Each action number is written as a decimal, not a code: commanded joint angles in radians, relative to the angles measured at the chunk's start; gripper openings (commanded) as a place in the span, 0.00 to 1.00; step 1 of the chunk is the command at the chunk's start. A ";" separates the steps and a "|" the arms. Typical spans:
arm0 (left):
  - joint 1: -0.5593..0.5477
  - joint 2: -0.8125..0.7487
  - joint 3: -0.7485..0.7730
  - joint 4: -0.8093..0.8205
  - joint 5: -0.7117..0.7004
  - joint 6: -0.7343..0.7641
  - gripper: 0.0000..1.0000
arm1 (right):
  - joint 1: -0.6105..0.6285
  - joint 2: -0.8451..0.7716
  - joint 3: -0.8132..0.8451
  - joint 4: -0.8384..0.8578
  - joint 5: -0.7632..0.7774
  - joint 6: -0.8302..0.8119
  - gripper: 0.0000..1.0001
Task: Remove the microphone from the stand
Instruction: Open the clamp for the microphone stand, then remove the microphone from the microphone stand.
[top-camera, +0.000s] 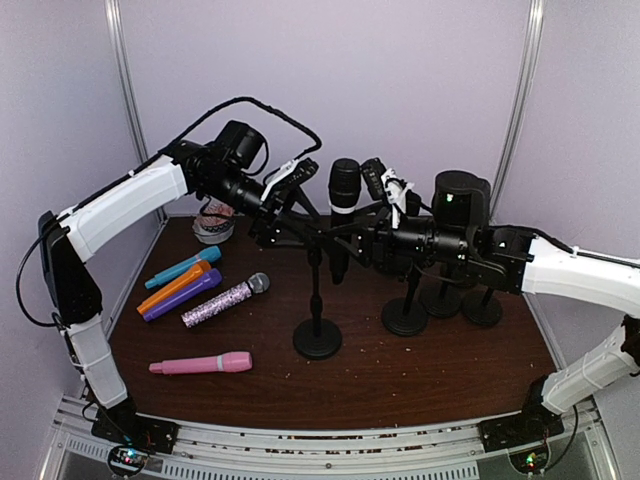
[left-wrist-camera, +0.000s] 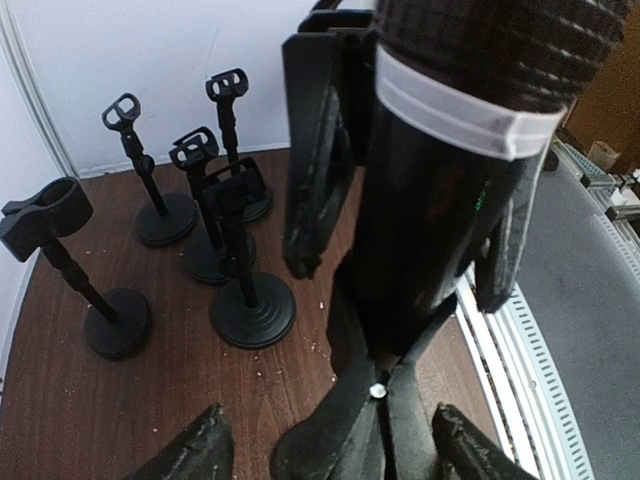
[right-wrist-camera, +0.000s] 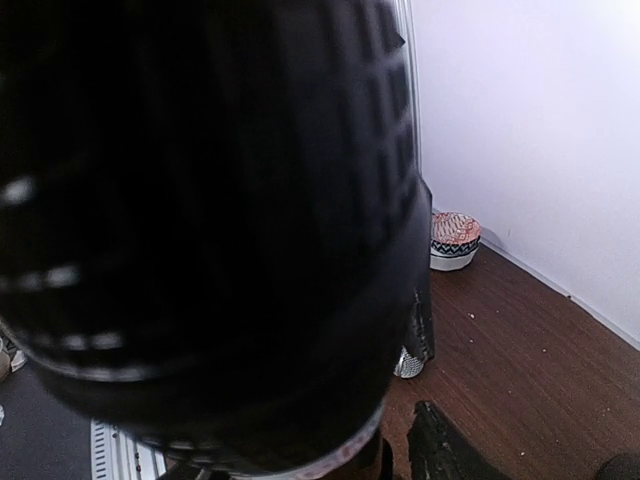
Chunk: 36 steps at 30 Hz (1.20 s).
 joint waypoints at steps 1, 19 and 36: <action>-0.008 0.007 0.021 -0.029 0.031 0.045 0.67 | 0.004 0.017 0.024 0.056 -0.011 0.018 0.54; -0.007 -0.021 -0.003 -0.034 0.006 0.069 0.28 | 0.006 0.023 0.079 0.071 -0.028 0.052 0.44; -0.008 -0.038 -0.016 -0.035 -0.060 0.068 0.10 | 0.007 -0.139 0.139 -0.026 0.035 -0.007 0.15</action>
